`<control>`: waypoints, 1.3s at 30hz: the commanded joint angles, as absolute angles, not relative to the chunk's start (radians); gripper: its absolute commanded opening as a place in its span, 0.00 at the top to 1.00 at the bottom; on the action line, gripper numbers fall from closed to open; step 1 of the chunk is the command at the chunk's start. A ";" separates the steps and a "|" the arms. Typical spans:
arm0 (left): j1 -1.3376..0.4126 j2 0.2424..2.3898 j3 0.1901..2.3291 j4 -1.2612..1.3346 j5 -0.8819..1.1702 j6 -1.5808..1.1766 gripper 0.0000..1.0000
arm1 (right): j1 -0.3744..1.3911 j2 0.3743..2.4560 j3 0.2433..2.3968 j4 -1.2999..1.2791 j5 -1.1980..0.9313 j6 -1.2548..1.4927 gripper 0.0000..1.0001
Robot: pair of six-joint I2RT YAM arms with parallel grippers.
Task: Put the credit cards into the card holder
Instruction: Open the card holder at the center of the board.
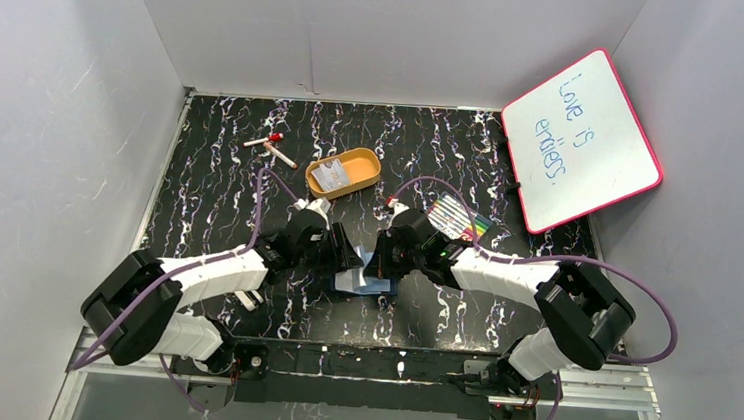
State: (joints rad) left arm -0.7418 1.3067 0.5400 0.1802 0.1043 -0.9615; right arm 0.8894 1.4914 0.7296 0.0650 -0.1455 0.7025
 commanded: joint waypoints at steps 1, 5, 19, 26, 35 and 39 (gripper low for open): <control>-0.746 1.331 0.573 0.192 0.095 -0.956 0.53 | 0.883 1.491 0.757 0.119 -0.170 0.686 1.00; -0.746 1.356 0.576 0.202 0.088 -0.957 0.56 | 0.884 1.488 0.756 0.123 -0.180 0.683 1.00; -0.746 1.372 0.590 0.167 0.065 -0.945 1.00 | 0.883 1.463 0.739 0.116 -0.168 0.680 0.99; -0.746 1.348 0.577 0.123 0.025 -0.941 1.00 | 0.871 1.436 0.722 0.026 -0.068 0.697 1.00; -0.745 1.320 0.588 0.056 -0.037 -0.918 0.77 | 0.862 1.436 0.702 0.002 -0.053 0.696 1.00; -0.745 1.269 0.596 0.017 -0.066 -0.903 0.64 | 0.861 1.430 0.701 -0.028 -0.043 0.696 1.00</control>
State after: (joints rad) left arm -0.7418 1.3441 0.5568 0.0772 -0.0078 -0.9314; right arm 0.8642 1.4597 0.7044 -0.0074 -0.0689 0.7002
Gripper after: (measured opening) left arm 0.323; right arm 0.013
